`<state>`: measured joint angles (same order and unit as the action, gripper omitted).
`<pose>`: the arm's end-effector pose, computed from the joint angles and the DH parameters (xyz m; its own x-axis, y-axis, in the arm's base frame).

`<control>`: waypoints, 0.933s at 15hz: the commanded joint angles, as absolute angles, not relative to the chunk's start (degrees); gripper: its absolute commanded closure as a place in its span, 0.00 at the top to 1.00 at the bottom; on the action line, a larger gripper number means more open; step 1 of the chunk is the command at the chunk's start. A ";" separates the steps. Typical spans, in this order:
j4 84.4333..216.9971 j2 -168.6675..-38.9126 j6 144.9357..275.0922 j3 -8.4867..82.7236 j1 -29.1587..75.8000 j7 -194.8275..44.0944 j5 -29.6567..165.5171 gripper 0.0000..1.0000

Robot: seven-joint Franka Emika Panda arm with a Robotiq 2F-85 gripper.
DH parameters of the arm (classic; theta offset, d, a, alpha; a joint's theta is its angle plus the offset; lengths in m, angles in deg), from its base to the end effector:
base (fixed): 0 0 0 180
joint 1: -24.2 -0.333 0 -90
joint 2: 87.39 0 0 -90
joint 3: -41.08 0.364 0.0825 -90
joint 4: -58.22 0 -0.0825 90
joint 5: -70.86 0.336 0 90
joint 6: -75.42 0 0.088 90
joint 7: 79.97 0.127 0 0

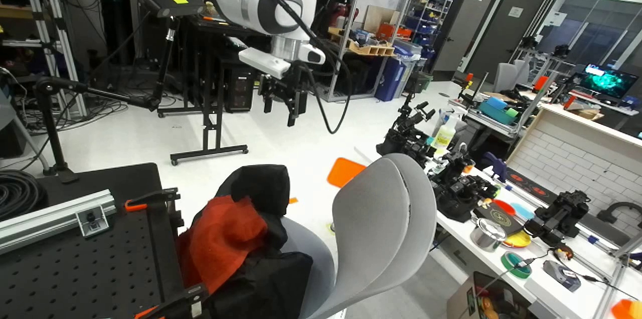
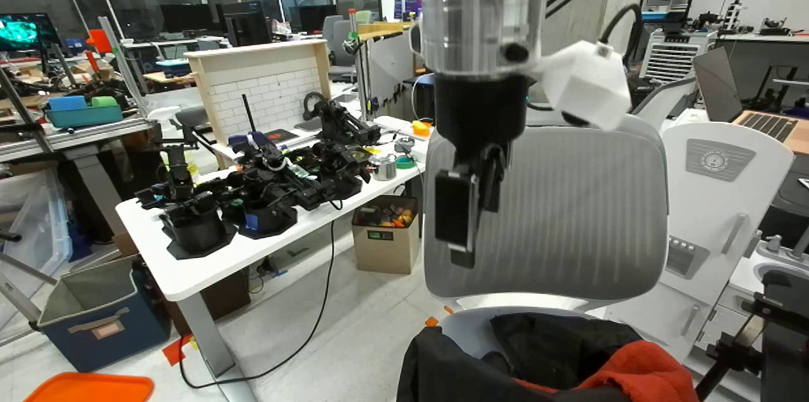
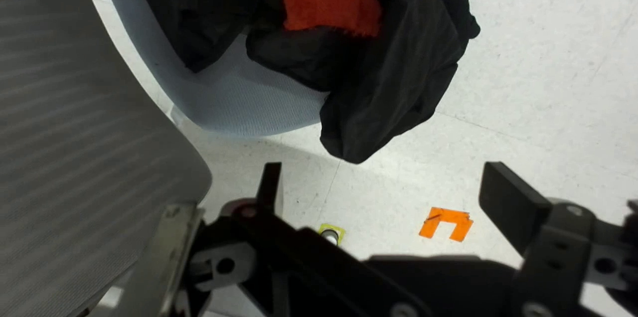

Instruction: Pick up the red cloth and black bag together and put them on the back rest of the gray chair

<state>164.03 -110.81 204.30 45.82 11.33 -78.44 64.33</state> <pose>0.5941 0.1781 0.3589 0.9409 0.3387 -0.0042 0.3384 -0.9393 0.0556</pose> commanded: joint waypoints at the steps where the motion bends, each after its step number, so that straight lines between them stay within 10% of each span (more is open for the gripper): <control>1: 177.52 -105.65 212.90 45.99 10.05 -74.23 60.32 1.00; 14: 196.34 -108.23 230.06 42.83 10.04 -72.39 53.00 1.00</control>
